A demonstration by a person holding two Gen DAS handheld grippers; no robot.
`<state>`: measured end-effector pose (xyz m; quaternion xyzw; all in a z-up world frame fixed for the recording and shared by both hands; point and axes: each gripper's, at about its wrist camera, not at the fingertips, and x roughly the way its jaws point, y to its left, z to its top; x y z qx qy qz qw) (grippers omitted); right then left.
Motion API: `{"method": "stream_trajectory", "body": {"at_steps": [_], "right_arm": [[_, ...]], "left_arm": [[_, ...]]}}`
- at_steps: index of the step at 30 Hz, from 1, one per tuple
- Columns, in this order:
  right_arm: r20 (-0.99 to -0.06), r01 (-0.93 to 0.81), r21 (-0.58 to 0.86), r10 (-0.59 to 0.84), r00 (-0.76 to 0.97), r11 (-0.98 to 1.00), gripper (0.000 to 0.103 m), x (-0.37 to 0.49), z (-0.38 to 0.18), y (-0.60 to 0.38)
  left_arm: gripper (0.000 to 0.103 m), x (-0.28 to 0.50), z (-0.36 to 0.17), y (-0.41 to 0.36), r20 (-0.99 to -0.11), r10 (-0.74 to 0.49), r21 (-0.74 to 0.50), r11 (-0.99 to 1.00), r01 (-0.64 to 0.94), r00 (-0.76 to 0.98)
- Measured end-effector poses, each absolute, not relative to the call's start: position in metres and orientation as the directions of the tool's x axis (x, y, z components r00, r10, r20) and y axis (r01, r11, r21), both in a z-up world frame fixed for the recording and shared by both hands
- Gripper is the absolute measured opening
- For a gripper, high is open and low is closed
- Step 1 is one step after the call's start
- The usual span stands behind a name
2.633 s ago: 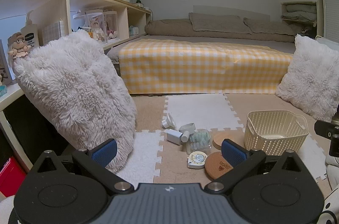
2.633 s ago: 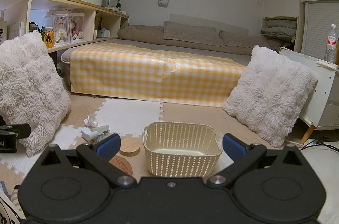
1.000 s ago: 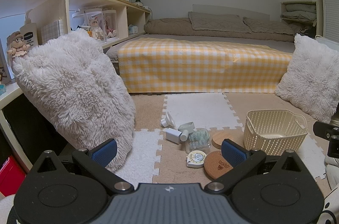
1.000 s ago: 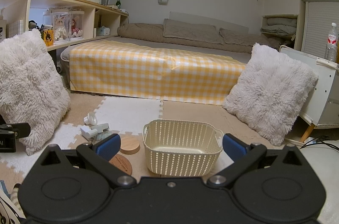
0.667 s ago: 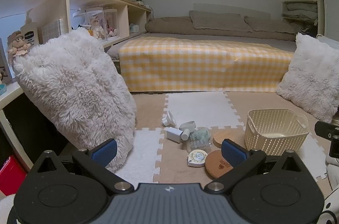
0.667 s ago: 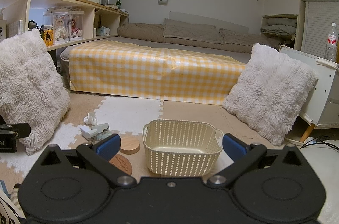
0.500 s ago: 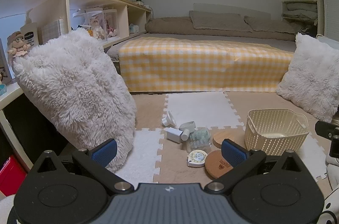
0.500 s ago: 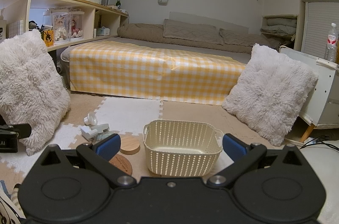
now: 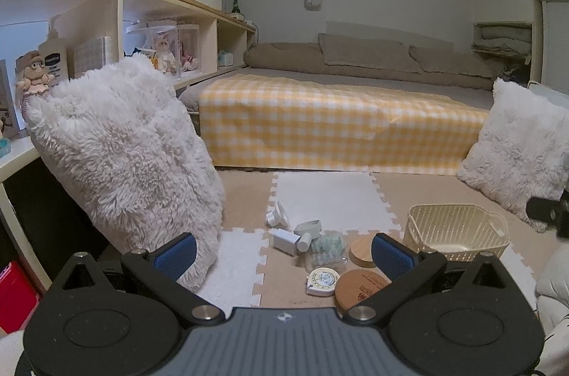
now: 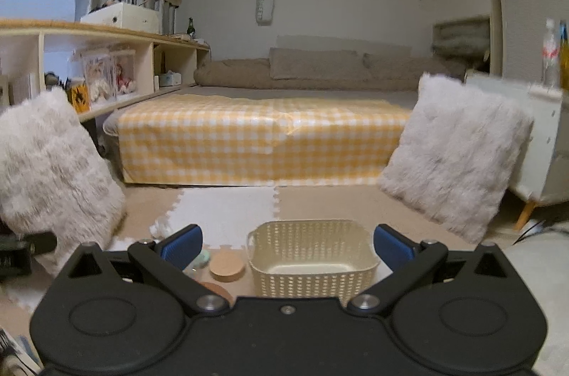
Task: Organize rigid objects
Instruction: 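Close the right tool on the cream basket rim while the left tool approaches the cork coaster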
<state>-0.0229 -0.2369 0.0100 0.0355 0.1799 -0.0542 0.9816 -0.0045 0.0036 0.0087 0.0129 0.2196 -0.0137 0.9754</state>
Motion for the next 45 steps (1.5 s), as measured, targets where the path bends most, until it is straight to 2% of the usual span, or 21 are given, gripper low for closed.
{"method": "stream_trajectory", "body": {"at_steps": [7,16,24,27,29,33,35,37,41,43,45], "right_arm": [[-0.382,0.196,0.125,-0.135,0.914,0.973,0.103,0.026,0.015,-0.273],[-0.395,0.255,0.065,-0.210,0.894,0.965,0.103,0.099,-0.002,-0.318],[-0.475,0.290,0.077,-0.221,0.852,0.954,0.103,0.147,-0.031,-0.371],[-0.536,0.301,0.100,-0.204,0.819,0.948,0.103,0.161,-0.047,-0.391],[-0.580,0.320,0.090,-0.212,0.787,0.943,0.098,0.169,-0.057,-0.398],[-0.630,0.293,0.127,-0.151,0.762,0.948,0.081,0.175,-0.070,-0.406],[-0.648,0.286,0.132,-0.135,0.749,0.949,0.071,0.179,-0.075,-0.407],[-0.668,0.290,0.140,-0.126,0.734,0.947,0.053,0.182,-0.080,-0.407],[-0.686,0.258,0.153,-0.085,0.722,0.954,0.035,0.186,-0.084,-0.404],[-0.691,0.249,0.153,-0.077,0.719,0.956,0.023,0.187,-0.084,-0.404],[-0.699,0.250,0.152,-0.075,0.711,0.956,0.015,0.188,-0.085,-0.404]], "left_arm": [[0.103,-0.005,0.009,0.003,-0.442,-0.060,0.011,0.997,0.072,0.895],[0.103,-0.001,0.007,0.004,-0.465,-0.097,-0.011,0.995,0.103,0.880],[0.103,0.012,0.005,-0.011,-0.498,-0.128,0.032,0.986,0.166,0.858],[0.103,0.024,0.003,-0.021,-0.537,-0.154,0.063,0.973,0.222,0.829],[0.103,0.035,0.000,-0.028,-0.569,-0.197,0.055,0.960,0.276,0.798],[0.103,0.057,-0.005,-0.043,-0.605,-0.260,0.036,0.935,0.352,0.752],[0.103,0.070,-0.008,-0.053,-0.610,-0.294,0.046,0.914,0.403,0.736],[0.103,0.083,-0.012,-0.061,-0.616,-0.339,0.047,0.885,0.463,0.711],[0.103,0.108,-0.031,-0.076,-0.658,-0.353,0.087,0.842,0.533,0.665],[0.103,0.121,-0.044,-0.081,-0.687,-0.351,0.095,0.825,0.557,0.636],[0.103,0.131,-0.055,-0.084,-0.715,-0.353,0.092,0.808,0.582,0.603]]}}
